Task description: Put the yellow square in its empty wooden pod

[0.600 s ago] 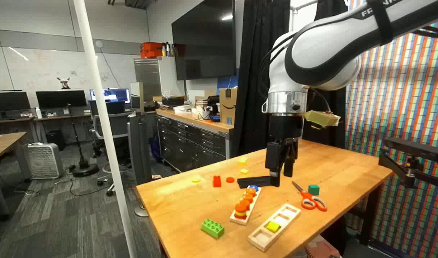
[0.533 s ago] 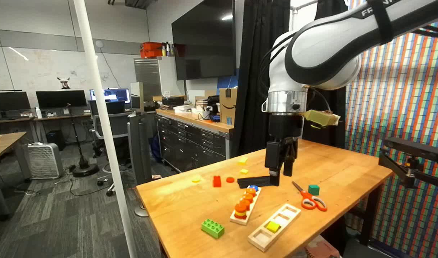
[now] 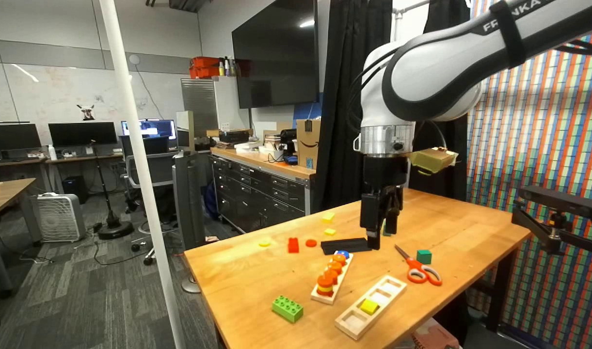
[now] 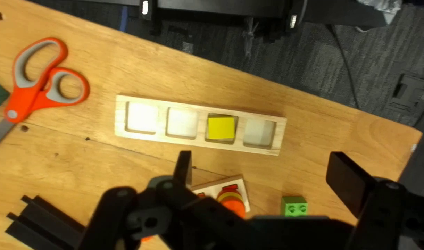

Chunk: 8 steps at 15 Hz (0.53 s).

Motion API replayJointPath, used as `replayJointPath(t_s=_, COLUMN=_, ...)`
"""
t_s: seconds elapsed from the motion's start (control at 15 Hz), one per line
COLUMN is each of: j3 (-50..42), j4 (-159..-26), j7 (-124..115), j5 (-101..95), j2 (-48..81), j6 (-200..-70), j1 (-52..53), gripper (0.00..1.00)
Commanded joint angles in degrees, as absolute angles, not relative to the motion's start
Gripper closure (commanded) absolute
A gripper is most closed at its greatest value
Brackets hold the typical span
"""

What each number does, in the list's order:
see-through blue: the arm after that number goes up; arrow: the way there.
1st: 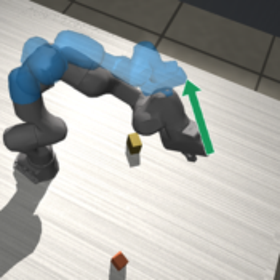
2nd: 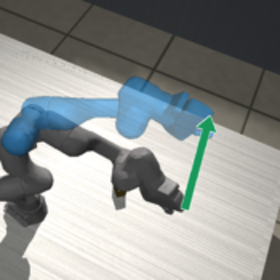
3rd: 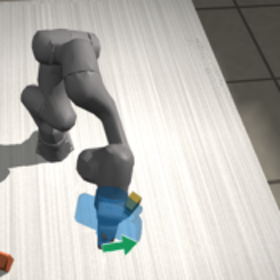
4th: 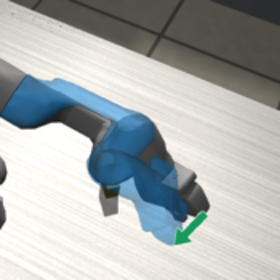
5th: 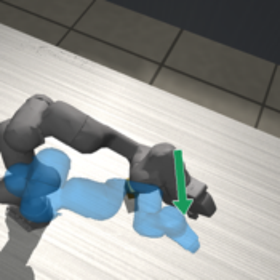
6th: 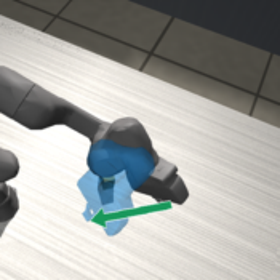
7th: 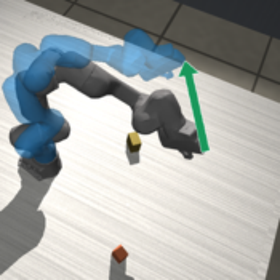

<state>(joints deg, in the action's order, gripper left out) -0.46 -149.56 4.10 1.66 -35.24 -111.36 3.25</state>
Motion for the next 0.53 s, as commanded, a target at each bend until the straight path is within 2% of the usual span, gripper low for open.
replayJointPath(t_s=0.0, j3=2.23, j4=-147.73, j7=2.0, j5=-9.29, j2=-27.72, j6=-118.04, j1=-0.99, gripper=0.0)
replayJointPath(t_s=0.2, j3=1.12, j4=-146.09, j7=1.95, j5=-18.38, j2=-19.75, j6=-129.24, j1=-3.72, gripper=0.0)
replayJointPath(t_s=0.47, j3=-1.83, j4=-140.52, j7=1.88, j5=-21.19, j2=-7.38, j6=-143.25, j1=-6.52, gripper=0.0)
